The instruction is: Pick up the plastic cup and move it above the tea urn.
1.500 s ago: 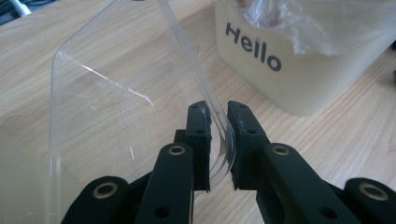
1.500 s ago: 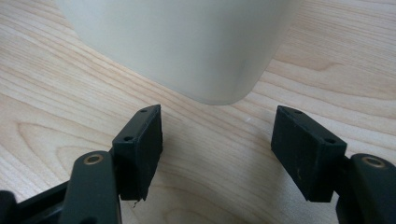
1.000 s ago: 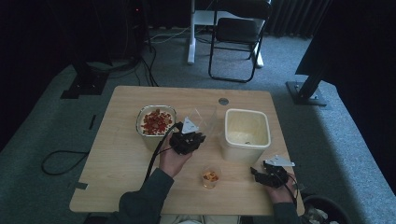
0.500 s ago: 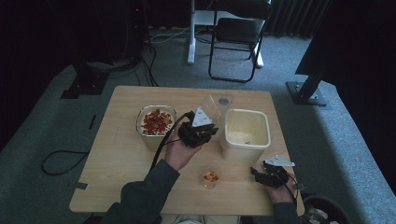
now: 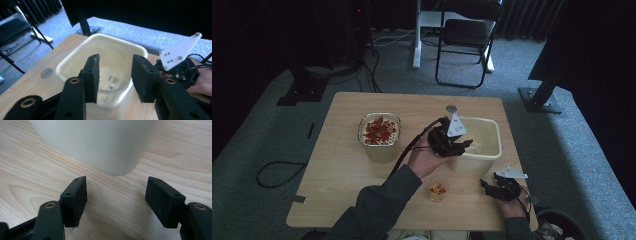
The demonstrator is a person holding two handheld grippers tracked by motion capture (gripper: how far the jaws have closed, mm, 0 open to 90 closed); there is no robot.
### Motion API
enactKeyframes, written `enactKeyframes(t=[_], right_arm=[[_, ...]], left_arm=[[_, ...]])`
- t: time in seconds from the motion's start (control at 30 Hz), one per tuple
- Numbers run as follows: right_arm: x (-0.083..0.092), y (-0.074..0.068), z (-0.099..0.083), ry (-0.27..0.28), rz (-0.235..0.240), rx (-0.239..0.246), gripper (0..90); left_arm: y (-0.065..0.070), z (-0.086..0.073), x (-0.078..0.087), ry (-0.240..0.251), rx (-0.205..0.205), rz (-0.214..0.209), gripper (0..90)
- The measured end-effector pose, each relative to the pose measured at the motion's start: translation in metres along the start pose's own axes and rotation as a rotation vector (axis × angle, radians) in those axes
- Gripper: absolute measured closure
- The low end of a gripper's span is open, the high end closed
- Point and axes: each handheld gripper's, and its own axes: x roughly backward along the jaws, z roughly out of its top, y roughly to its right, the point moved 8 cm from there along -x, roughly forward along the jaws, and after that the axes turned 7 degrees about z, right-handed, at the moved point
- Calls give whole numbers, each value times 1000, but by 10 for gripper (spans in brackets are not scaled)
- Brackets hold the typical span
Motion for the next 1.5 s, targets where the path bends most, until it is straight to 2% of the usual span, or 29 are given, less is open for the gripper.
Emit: enactKeyframes(t=[0.03,0.17,0.37,0.47,0.57,0.8,1.03,1.2,1.5], right_arm=[[0,0,0,0,0,0,333],[0,0,0,0,0,-1,333],[0,0,0,0,-1,2,333],[0,0,0,2,-1,3,333],[0,0,0,1,-1,3,333],[0,-1,0,2,-2,1,340],[1,-4,-1,2,3,4,356],[2,-8,0,-4,9,11,436],[4,-16,-1,-20,23,5,476]], left_arm=[[-2,2,3,13,10,8,558],[-4,3,6,24,25,11,551],[-17,-8,14,20,62,15,549],[-24,-20,12,-2,98,5,548],[-30,-32,11,-26,106,9,548],[-40,-57,21,-36,153,14,544],[-48,-82,34,-59,165,40,526],[-51,-97,42,-56,191,44,525],[-49,-128,51,-73,222,37,508]])
